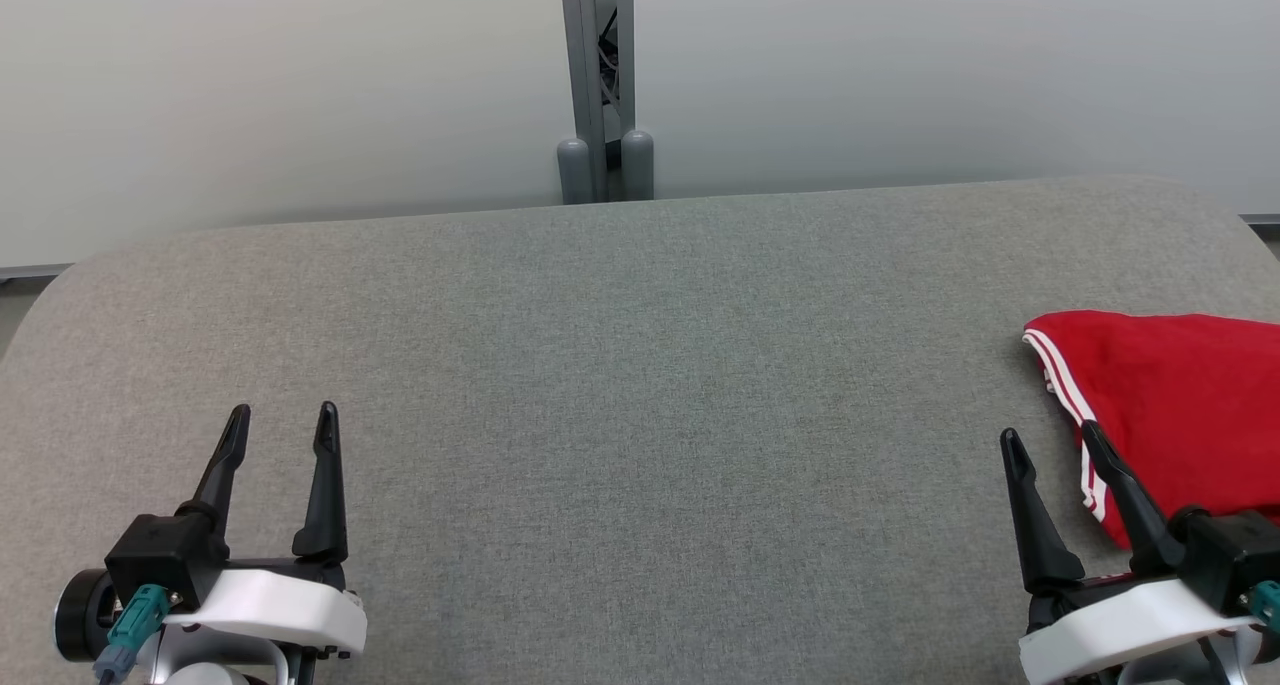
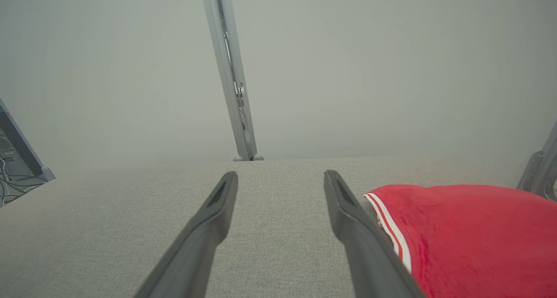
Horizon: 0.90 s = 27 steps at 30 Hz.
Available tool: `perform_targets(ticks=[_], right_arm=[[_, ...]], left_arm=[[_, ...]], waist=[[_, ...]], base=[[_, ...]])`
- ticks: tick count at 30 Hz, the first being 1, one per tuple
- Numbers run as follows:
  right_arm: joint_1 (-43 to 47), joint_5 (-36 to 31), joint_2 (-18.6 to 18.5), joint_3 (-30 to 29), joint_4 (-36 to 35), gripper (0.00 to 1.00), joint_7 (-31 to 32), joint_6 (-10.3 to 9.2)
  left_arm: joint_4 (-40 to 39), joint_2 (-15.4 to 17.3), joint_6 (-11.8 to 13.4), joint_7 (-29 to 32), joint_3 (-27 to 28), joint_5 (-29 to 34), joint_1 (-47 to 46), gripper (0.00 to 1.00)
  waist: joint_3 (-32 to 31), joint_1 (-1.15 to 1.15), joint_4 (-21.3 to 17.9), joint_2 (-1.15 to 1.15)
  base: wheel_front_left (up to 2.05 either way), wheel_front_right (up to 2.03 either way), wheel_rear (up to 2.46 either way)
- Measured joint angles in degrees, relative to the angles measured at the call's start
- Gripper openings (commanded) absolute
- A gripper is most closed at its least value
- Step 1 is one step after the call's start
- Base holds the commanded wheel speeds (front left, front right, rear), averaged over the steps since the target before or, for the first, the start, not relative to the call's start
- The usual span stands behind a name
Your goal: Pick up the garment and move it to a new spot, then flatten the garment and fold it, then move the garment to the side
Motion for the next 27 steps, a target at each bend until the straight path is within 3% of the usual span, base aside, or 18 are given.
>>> perform_targets(ticks=[7,8,12,27], right_arm=[[-0.1,0.0,0.0,0.0,0.1,1.0,-0.3,0.0],[0.0,0.0,0.1,0.1,0.4,0.0,-0.2,0.0],[1.1,1.0,0.6,0.4,2.2,0.0,-0.2,0.0],[-2.1,17.7,-0.1,0.5,6.5,0.0,0.9,0.0]], left_arm=[[1.1,-0.8,-1.0,0.0,1.0,1.4,0.2,1.0],[1.4,-1.0,-1.0,0.1,0.9,1.4,0.3,0.0],[2.8,-2.6,-1.0,0.8,0.5,0.5,2.2,0.0],[-0.2,-5.3,-0.4,5.1,5.6,-12.1,1.8,0.0]], waist=[[0.3,0.0,0.1,0.0],[0.3,0.0,0.2,0.0],[0.3,0.0,0.2,0.0],[0.0,0.0,0.2,0.0]], base=[[0.0,0.0,0.0],[0.0,0.0,0.0],[0.0,0.0,0.0],[0.0,0.0,0.0]])
